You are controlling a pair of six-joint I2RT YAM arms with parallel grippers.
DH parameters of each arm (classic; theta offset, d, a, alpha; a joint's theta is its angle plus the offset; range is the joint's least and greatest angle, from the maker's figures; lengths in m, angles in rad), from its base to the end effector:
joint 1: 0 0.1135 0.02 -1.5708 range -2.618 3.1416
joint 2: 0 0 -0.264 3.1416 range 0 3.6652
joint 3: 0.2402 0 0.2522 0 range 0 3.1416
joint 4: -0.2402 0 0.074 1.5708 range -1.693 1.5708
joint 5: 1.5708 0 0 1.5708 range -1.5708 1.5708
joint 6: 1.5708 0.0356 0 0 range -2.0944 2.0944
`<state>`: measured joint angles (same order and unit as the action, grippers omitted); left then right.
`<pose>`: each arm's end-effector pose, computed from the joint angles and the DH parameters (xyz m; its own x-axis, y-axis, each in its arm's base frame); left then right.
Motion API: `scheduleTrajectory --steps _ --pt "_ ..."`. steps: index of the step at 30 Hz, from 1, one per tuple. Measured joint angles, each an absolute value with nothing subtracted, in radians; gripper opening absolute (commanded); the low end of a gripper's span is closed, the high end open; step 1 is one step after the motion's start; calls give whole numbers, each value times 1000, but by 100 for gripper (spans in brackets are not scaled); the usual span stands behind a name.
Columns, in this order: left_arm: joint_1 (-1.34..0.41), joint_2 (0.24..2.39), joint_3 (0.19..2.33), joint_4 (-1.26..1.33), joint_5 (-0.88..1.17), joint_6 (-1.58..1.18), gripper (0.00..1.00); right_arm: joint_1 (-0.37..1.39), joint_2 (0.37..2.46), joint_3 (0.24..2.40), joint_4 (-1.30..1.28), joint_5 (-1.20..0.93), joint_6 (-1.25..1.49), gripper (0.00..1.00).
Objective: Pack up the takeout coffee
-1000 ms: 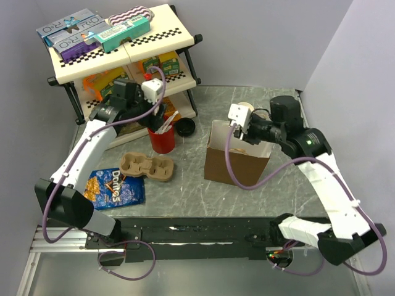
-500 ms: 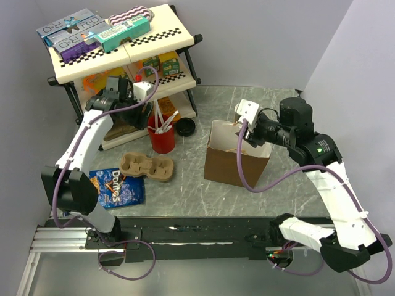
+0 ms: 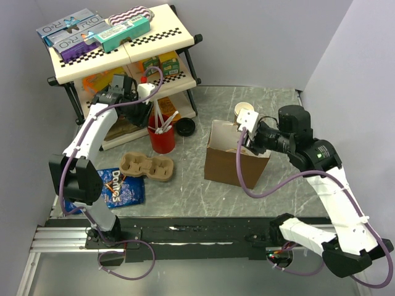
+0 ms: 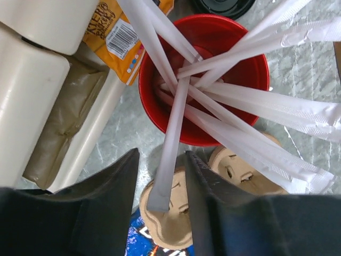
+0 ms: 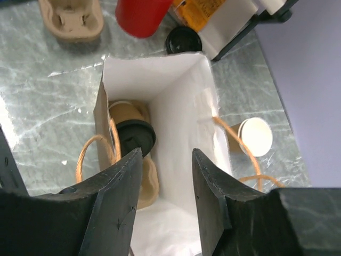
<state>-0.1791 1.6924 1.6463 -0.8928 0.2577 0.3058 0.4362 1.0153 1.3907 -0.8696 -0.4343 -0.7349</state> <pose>0.3561 -0.0737 0.3367 -0.6607 0.4155 -0.6252 0.5446 0.8385 -0.0183 0.1570 0.0897 0.4330 0.1632 -0.5950 -0.7870 -0.8217 0.3595 -0.4422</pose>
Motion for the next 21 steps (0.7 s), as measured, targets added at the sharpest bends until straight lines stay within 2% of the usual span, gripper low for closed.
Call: scheduleTrajectory --steps 4,6,9,10,14,21 --pt "-179 1692 1646 -913 264 317 31 436 1005 1337 -880 -432 -758 42" --pt "-179 1693 1646 -925 266 322 12 436 1011 1318 -890 -427 -770 38" --pt "-179 1693 1646 -934 270 329 7 436 1036 1314 -905 -424 -784 32" --pt "-179 1692 1646 -935 273 331 1 436 1043 1314 -907 -424 -789 31" --pt "-179 1692 1646 -939 275 335 1 433 1063 1315 -921 -426 -817 23" --pt "-179 1692 1645 -942 289 335 1 399 1119 1330 -970 -431 -851 21"
